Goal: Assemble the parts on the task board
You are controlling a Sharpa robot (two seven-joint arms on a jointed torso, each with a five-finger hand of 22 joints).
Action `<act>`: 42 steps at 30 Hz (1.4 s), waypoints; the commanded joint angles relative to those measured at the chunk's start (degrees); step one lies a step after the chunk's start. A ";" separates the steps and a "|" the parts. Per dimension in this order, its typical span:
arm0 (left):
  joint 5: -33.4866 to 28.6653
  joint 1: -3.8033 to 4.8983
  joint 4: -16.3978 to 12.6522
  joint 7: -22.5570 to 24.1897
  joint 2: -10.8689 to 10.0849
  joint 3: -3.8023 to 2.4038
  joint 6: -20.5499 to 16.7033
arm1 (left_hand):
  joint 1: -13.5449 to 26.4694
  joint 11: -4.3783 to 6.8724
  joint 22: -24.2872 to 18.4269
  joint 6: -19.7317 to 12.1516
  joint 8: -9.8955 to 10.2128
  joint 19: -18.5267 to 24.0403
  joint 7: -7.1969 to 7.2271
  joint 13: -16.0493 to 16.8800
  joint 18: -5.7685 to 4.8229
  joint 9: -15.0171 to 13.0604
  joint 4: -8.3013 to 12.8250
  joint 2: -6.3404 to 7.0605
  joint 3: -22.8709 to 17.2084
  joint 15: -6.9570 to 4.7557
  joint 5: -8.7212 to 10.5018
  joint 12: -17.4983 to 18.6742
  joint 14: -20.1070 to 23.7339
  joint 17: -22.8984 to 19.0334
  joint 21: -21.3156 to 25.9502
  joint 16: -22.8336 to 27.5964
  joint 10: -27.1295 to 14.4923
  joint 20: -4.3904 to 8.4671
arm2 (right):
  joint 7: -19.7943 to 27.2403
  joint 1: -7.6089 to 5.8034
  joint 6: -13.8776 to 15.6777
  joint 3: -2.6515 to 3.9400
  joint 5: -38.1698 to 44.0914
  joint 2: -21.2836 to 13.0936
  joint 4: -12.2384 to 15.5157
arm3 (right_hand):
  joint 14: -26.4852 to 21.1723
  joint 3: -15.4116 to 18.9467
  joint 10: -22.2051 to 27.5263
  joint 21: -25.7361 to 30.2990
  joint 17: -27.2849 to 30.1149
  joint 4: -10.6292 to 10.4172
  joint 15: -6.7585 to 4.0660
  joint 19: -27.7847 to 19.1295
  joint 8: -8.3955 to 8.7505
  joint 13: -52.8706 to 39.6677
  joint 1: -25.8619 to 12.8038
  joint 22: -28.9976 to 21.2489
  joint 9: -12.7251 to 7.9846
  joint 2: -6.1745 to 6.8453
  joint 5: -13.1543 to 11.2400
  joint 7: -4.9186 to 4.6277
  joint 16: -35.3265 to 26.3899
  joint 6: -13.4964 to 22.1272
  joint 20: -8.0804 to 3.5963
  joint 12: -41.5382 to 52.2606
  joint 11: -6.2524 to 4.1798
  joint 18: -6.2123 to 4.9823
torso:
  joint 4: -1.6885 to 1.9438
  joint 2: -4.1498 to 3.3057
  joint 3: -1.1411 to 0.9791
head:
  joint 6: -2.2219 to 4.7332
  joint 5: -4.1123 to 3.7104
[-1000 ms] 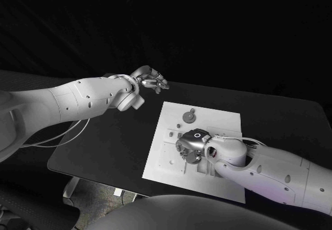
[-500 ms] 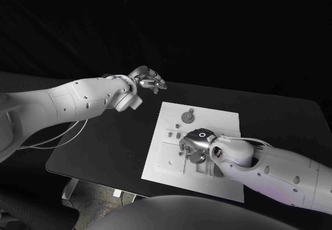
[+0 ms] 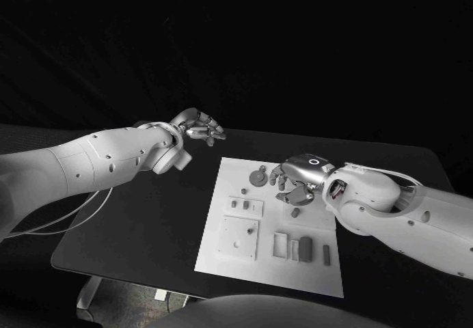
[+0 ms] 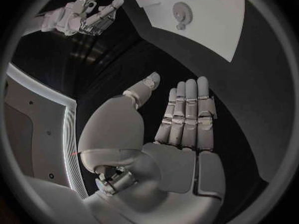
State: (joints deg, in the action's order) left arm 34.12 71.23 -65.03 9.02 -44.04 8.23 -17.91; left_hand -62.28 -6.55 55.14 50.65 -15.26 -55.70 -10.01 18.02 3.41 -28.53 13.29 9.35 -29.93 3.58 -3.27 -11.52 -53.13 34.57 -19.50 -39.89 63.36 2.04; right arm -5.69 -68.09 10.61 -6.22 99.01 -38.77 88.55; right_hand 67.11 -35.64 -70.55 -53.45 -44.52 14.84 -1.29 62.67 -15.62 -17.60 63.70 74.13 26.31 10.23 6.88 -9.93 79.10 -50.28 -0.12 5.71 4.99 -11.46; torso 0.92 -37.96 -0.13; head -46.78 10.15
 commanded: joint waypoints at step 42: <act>-0.50 0.07 -0.06 0.31 -0.42 -0.02 0.82 | -0.43 -0.38 0.19 -0.54 -0.49 -0.10 0.00 -0.17 0.84 0.18 -0.22 -0.05 0.18 0.27 0.07 0.53 -0.21 0.37 0.40 0.42 -0.10 -0.18 | -0.10 5.01 -1.25 -2.11 4.13 -1.71 -4.23 | -3.67 4.00 10.88 1.74 1.22 1.18 2.49 -3.14 -2.65 5.35 2.73 0.48 0.40 -1.32 0.08 1.24 0.57 1.07 1.42 -0.37 2.54 -3.54 | 0.16 -0.07 0.04 | 0.48 -1.38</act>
State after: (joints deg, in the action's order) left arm 33.98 71.23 -65.00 8.99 -44.47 8.24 -17.53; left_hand -62.28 -6.54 55.22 50.66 -15.48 -55.70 -10.01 17.93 3.09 -28.44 13.29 9.35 -29.93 3.58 -3.27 -11.30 -53.13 34.89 -19.27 -39.68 63.37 2.05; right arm -6.79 -63.22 7.02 -8.32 101.37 -40.58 84.37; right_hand 63.37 -31.35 -59.13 -51.46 -43.33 16.07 1.45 59.10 -18.13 -12.30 65.97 74.64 26.78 8.85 7.10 -8.67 79.75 -48.86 1.23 5.14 7.46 -11.40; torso 1.09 -38.05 -0.06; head -46.24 8.84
